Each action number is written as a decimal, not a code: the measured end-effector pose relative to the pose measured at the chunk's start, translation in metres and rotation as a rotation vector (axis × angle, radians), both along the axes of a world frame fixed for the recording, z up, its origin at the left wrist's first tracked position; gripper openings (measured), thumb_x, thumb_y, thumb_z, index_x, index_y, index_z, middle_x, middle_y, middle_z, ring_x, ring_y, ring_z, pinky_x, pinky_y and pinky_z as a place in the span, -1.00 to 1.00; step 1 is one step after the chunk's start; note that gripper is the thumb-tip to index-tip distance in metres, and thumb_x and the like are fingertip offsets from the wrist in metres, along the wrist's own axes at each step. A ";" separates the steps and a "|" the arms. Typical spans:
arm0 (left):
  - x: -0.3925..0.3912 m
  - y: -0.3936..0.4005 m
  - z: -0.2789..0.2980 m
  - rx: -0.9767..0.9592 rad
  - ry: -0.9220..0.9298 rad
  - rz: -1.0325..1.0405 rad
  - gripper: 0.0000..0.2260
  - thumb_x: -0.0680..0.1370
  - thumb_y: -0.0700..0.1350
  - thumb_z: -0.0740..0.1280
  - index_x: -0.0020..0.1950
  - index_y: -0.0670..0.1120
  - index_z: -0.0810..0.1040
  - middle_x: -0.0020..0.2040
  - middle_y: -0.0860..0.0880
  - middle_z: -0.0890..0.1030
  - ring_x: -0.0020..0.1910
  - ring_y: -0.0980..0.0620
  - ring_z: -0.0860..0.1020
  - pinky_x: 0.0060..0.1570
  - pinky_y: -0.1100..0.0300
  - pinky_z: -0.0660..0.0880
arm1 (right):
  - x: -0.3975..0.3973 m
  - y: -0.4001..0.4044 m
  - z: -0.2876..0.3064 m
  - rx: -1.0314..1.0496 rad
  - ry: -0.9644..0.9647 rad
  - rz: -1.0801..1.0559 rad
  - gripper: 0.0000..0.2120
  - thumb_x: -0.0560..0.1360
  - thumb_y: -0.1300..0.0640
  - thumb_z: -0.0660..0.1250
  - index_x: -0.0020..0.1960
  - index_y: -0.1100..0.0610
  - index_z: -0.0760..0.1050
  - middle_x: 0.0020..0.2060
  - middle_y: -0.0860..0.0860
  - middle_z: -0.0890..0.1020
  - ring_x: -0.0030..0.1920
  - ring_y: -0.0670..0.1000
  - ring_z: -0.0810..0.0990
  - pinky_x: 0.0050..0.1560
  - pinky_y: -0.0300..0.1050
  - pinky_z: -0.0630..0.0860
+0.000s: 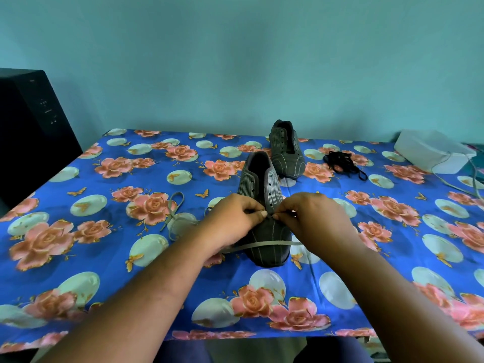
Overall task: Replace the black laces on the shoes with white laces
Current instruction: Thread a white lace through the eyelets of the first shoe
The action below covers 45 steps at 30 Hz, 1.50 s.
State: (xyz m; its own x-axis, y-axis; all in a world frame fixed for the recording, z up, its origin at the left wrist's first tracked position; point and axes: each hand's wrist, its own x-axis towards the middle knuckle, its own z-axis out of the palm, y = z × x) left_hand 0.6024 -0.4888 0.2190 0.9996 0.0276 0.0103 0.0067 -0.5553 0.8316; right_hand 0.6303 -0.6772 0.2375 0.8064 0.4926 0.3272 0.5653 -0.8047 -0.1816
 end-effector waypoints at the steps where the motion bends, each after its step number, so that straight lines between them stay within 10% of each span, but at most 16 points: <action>1: 0.000 -0.001 0.000 -0.011 0.001 0.005 -0.90 0.60 -0.06 0.41 -0.01 0.00 0.73 -0.14 0.05 0.73 -0.06 0.04 0.68 0.06 -0.01 0.60 | 0.002 -0.001 -0.003 0.065 0.026 0.004 -0.90 0.56 -0.05 0.40 0.03 -0.12 0.69 -0.06 -0.13 0.67 -0.04 -0.04 0.61 -0.17 -0.12 0.48; 8: -0.002 -0.008 0.005 0.088 0.021 0.060 -0.84 0.57 -0.03 0.34 -0.09 0.02 0.72 -0.18 -0.01 0.71 -0.10 0.00 0.65 -0.05 -0.01 0.56 | 0.003 -0.011 -0.021 0.310 0.183 0.080 -0.86 0.55 0.14 0.43 0.07 -0.02 0.71 -0.15 -0.23 0.58 -0.16 -0.28 0.52 -0.14 -0.45 0.35; 13: -0.002 -0.010 0.006 0.120 0.052 0.048 -0.87 0.56 -0.04 0.35 -0.09 0.03 0.70 -0.15 0.01 0.70 -0.09 0.02 0.64 -0.02 0.02 0.56 | 0.001 -0.007 -0.017 0.307 0.201 0.010 -0.87 0.53 0.13 0.46 0.03 -0.06 0.71 -0.14 -0.19 0.65 -0.18 -0.25 0.54 -0.12 -0.23 0.51; 31: 0.001 -0.002 -0.007 -0.140 0.021 0.036 -0.88 0.57 -0.11 0.44 -0.16 0.05 0.64 -0.25 0.10 0.65 -0.22 0.14 0.57 -0.11 0.17 0.50 | 0.013 -0.001 0.005 0.321 0.352 0.083 -0.89 0.48 0.16 0.52 -0.11 -0.04 0.67 -0.30 -0.21 0.64 -0.22 -0.26 0.56 -0.23 -0.50 0.39; 39: -0.006 0.007 -0.012 -0.136 -0.087 0.055 -0.87 0.67 -0.04 0.28 -0.04 0.00 0.56 -0.12 -0.02 0.63 -0.12 0.07 0.54 -0.03 -0.02 0.49 | 0.017 -0.006 -0.014 0.197 0.269 0.275 -0.74 0.62 0.12 0.34 0.28 -0.09 0.56 -0.11 -0.16 0.51 -0.06 -0.18 0.50 -0.03 -0.26 0.44; 45: -0.012 0.006 -0.017 -0.018 -0.187 0.051 -0.88 0.70 0.01 0.20 0.01 0.04 0.46 -0.14 0.02 0.58 -0.13 0.03 0.54 -0.09 -0.08 0.48 | 0.017 0.003 -0.014 0.322 0.198 0.249 -0.84 0.54 -0.04 0.44 0.13 -0.15 0.66 -0.16 -0.15 0.50 -0.08 -0.10 0.55 -0.02 0.07 0.56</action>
State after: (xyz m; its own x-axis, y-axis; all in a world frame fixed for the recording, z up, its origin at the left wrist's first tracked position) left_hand 0.5903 -0.4832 0.2025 0.9776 0.0804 0.1944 -0.1205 -0.5436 0.8307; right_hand 0.6472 -0.6745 0.2233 0.7387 0.5778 0.3472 0.6637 -0.5335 -0.5243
